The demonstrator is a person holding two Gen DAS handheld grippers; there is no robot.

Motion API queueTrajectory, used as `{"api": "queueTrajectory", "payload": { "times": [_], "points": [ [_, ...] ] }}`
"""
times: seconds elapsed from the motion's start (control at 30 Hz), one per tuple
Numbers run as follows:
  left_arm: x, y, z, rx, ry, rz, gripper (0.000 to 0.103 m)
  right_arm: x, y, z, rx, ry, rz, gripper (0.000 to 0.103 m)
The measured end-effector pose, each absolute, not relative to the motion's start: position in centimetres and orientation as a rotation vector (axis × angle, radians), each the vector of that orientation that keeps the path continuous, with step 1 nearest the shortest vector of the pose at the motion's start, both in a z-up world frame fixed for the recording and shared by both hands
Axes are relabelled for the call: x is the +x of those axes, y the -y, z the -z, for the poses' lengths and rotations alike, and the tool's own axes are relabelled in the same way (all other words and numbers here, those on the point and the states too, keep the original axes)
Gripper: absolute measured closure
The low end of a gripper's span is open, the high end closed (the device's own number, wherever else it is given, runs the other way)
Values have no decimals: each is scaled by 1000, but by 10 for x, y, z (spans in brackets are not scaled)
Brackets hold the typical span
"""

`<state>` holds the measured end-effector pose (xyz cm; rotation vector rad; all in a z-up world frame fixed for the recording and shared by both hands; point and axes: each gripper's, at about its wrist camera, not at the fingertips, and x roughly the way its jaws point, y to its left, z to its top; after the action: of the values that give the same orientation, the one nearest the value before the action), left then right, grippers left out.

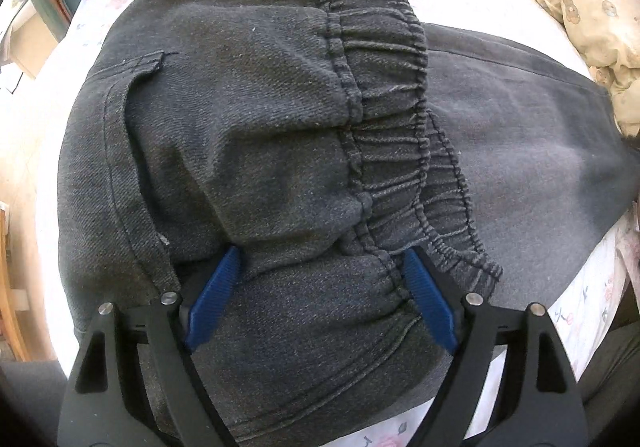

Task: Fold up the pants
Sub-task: 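Press the folded waistband flat with the left gripper while the right gripper lifts a leg hem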

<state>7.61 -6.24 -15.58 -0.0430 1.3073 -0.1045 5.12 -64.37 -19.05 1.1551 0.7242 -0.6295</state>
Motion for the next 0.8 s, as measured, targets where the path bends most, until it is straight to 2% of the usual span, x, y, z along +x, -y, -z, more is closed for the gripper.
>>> {"api": "queueTrajectory", "payload": {
  "times": [0.1,0.13,0.17,0.47,0.8],
  "points": [
    [82,64,159,-53,-1315,110,16,45,655,195,1173,-715,607,68],
    [82,64,159,-56,-1317,108,16,45,654,192,1141,-718,606,80],
    [83,64,159,-55,-1317,105,15,45,652,187,1108,-713,608,83],
    [92,69,156,-55,-1327,103,15,55,613,128,893,-628,464,87],
    [79,54,146,-175,-1366,151,15,69,443,42,574,-619,-6,87]
  ]
}}
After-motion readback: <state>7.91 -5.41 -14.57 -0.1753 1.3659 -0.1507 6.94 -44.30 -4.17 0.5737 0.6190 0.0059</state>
